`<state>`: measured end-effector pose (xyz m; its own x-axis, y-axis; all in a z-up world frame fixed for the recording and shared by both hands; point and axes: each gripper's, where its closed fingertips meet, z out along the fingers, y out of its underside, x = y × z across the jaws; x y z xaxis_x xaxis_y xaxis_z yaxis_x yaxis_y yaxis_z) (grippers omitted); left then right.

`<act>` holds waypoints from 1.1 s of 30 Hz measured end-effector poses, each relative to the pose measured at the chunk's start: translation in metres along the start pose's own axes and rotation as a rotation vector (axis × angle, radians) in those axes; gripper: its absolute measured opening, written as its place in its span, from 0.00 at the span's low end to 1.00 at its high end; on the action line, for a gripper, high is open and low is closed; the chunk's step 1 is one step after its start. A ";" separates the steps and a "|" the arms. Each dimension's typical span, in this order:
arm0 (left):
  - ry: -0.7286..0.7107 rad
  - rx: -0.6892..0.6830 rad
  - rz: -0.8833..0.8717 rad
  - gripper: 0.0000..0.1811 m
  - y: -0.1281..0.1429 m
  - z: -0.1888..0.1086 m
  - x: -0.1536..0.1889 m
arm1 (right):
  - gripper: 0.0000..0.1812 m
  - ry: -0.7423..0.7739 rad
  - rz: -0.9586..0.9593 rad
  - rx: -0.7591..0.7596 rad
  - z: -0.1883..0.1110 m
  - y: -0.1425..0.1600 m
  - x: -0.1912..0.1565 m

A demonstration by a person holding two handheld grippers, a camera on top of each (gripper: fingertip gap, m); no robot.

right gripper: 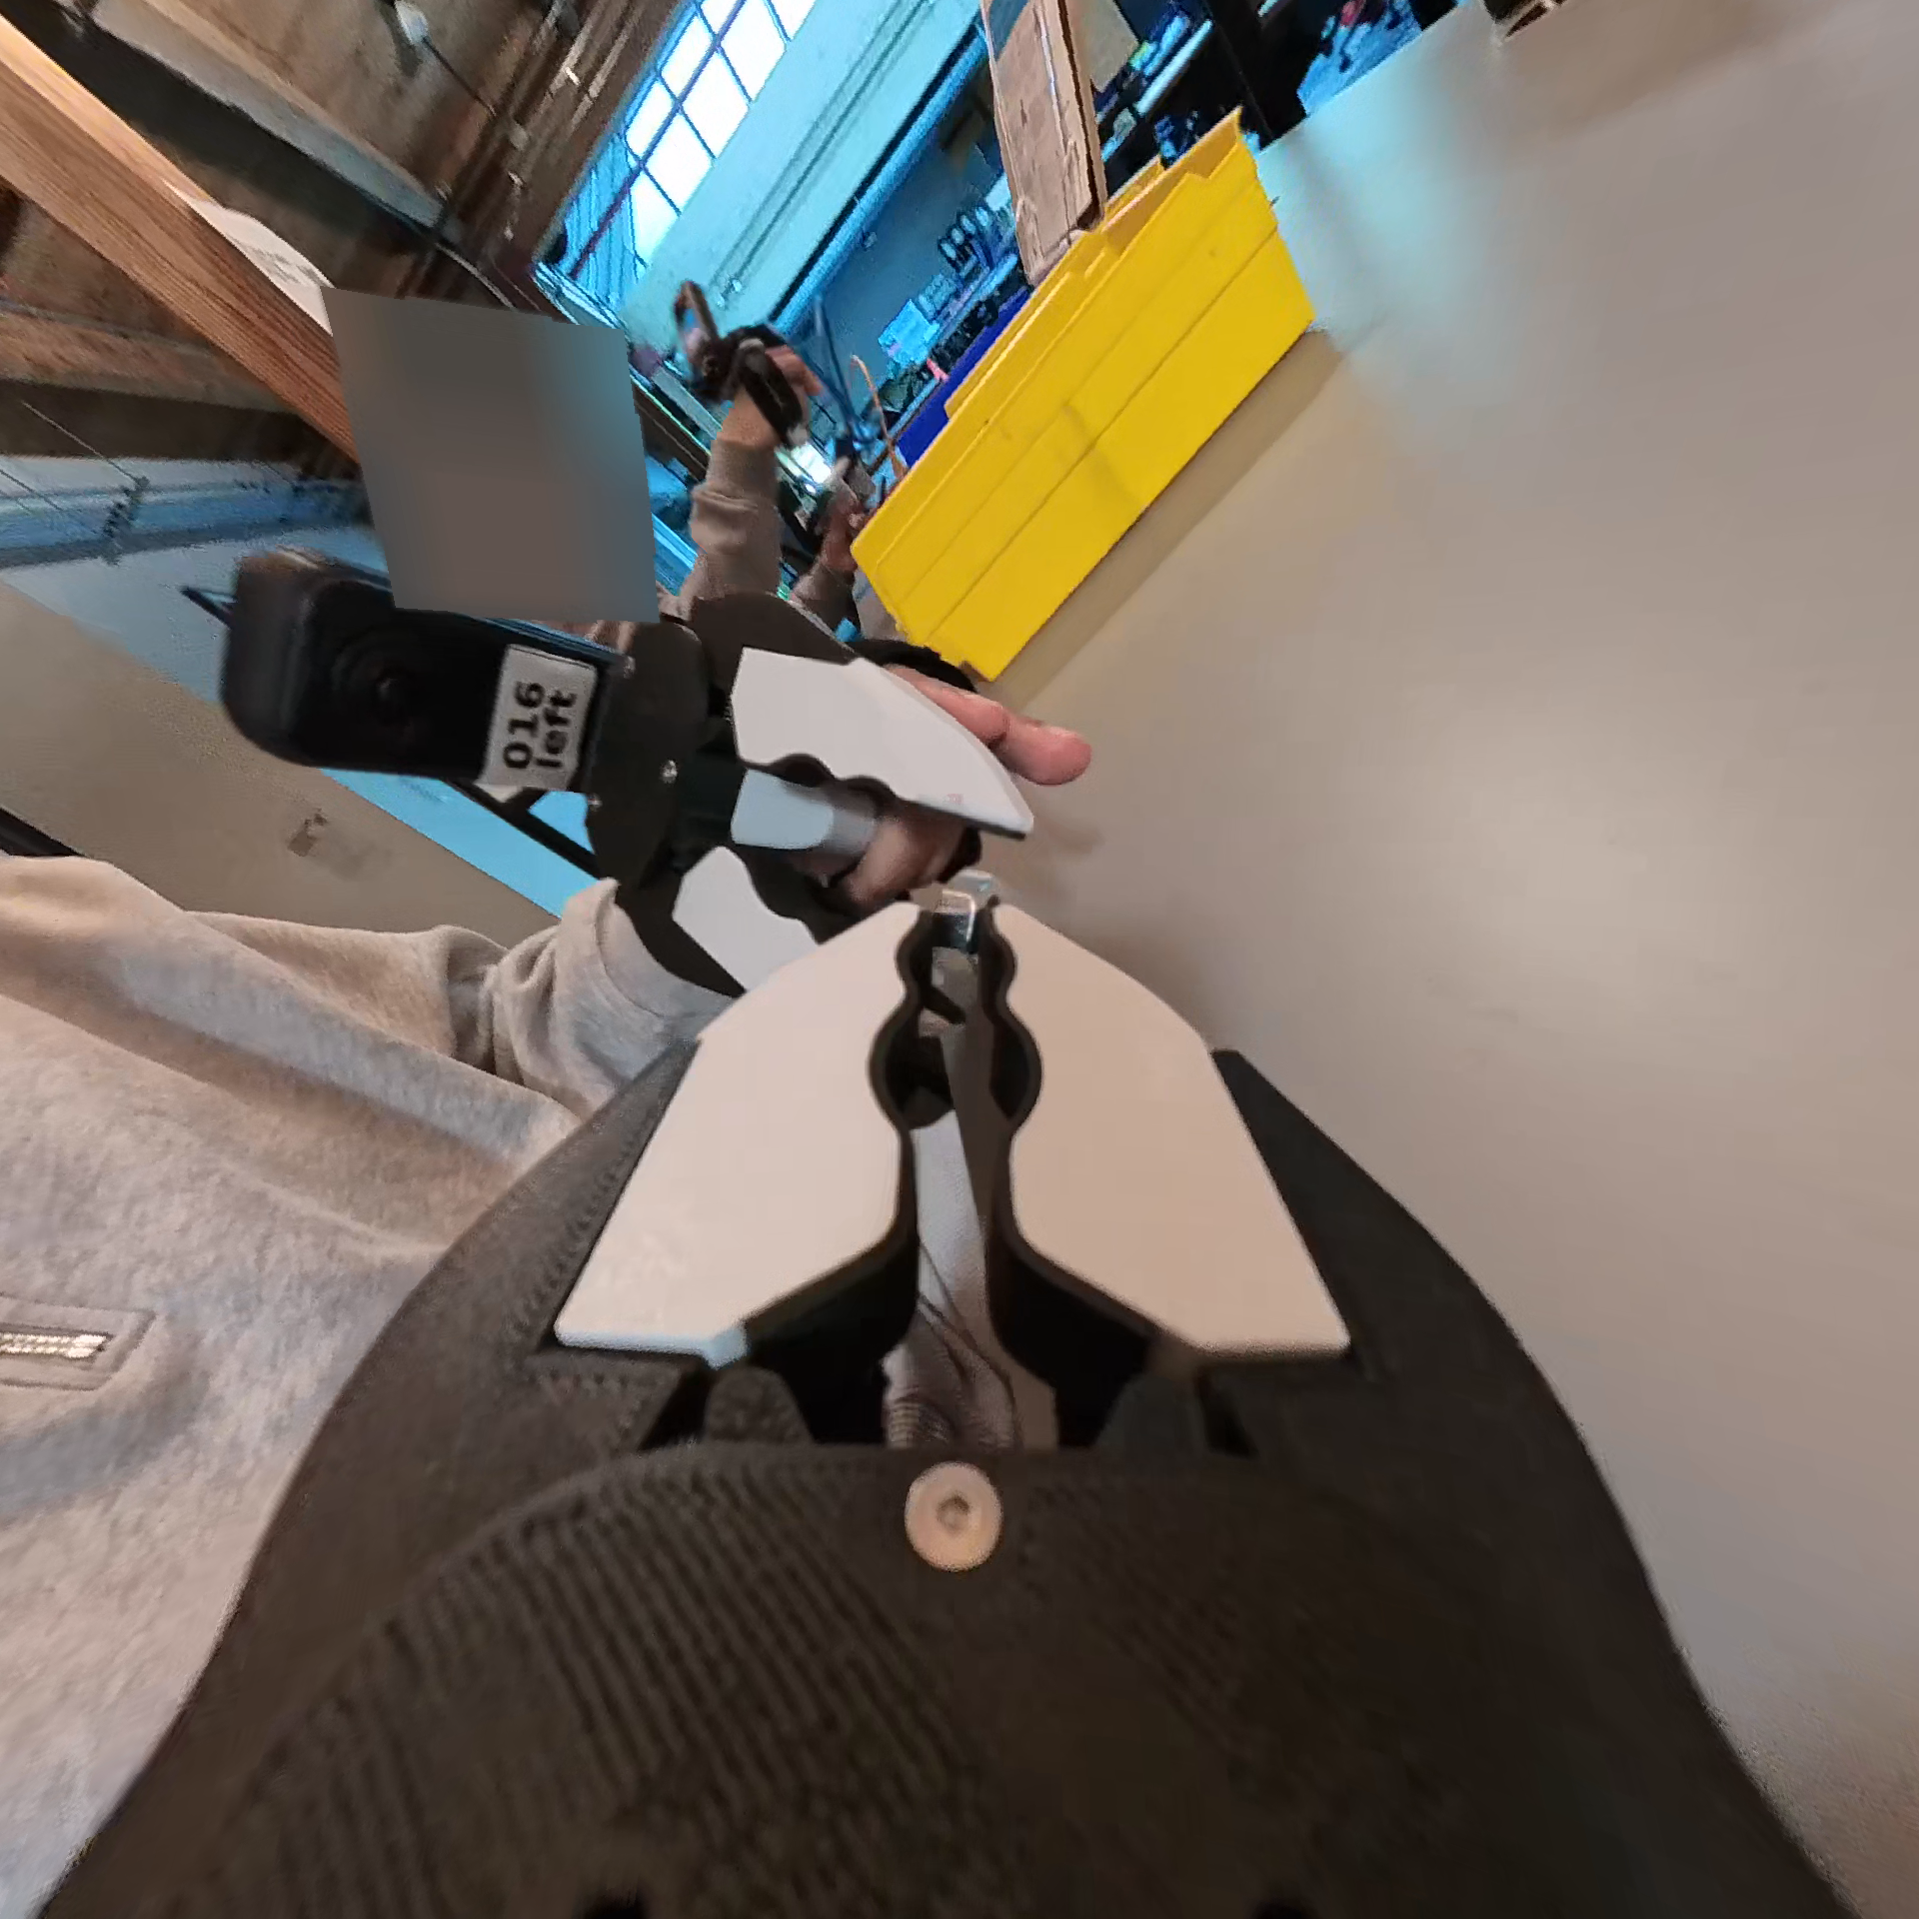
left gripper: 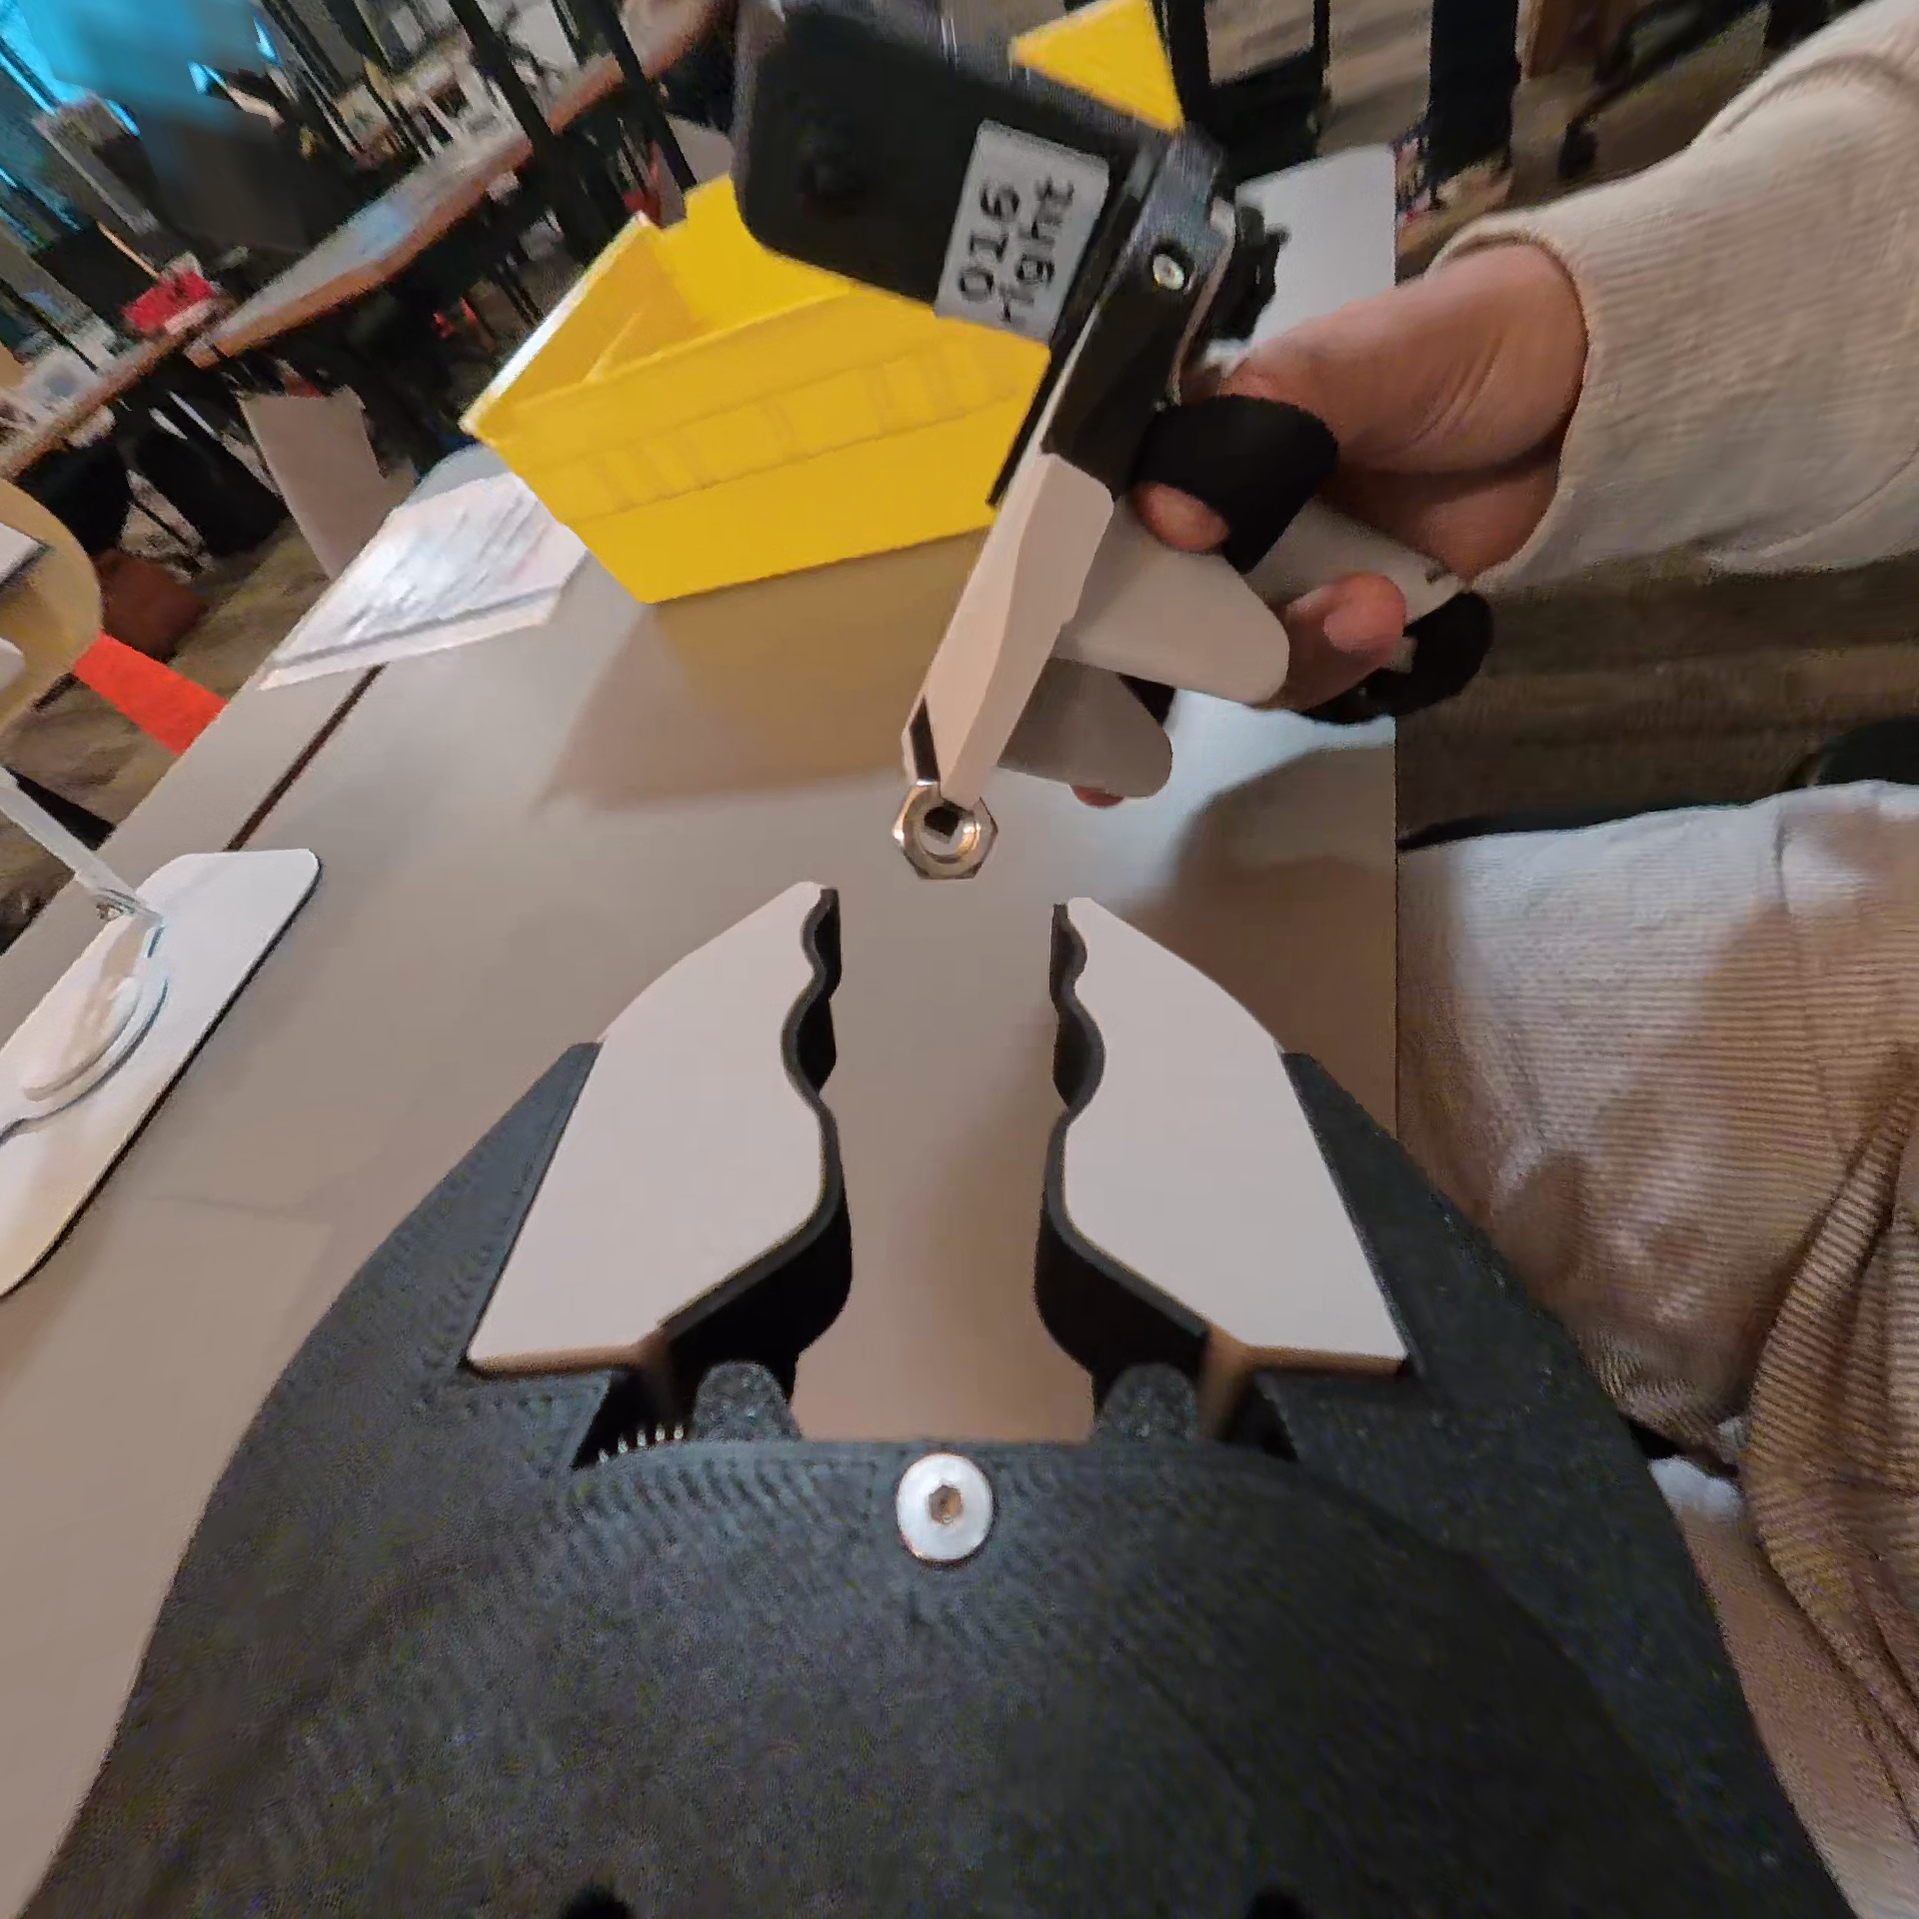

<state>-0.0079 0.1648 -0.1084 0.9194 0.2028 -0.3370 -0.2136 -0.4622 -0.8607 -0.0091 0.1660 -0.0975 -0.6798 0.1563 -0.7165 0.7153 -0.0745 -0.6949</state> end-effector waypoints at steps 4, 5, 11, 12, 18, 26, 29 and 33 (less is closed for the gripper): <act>-0.038 0.083 -0.013 0.18 -0.006 -0.002 -0.005 | 0.04 -0.106 0.085 0.028 0.000 -0.003 -0.010; -0.029 0.084 -0.017 0.17 -0.005 -0.003 -0.004 | 0.04 -0.126 0.100 0.026 0.001 -0.002 -0.012; 0.030 0.160 -0.060 0.14 -0.014 -0.007 0.002 | 0.04 -0.177 0.140 0.019 0.003 0.000 -0.017; 0.038 0.169 -0.064 0.13 -0.015 -0.008 0.003 | 0.04 -0.189 0.150 0.023 0.003 -0.001 -0.018; 0.066 0.207 -0.096 0.12 -0.021 -0.009 0.007 | 0.04 -0.281 0.230 0.037 0.002 -0.002 -0.025; 0.077 0.231 -0.099 0.10 -0.023 -0.011 0.008 | 0.04 -0.323 0.265 0.039 0.003 -0.001 -0.028; 0.087 0.239 -0.118 0.10 -0.023 -0.010 0.009 | 0.04 -0.334 0.278 0.043 0.003 -0.001 -0.028; 0.091 0.253 -0.128 0.10 -0.023 -0.010 0.009 | 0.04 -0.351 0.303 0.040 0.004 0.000 -0.027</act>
<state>0.0088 0.1686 -0.0876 0.9677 0.1616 -0.1936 -0.1589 -0.2055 -0.9657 0.0089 0.1583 -0.0786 -0.4595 -0.2209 -0.8602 0.8881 -0.1044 -0.4476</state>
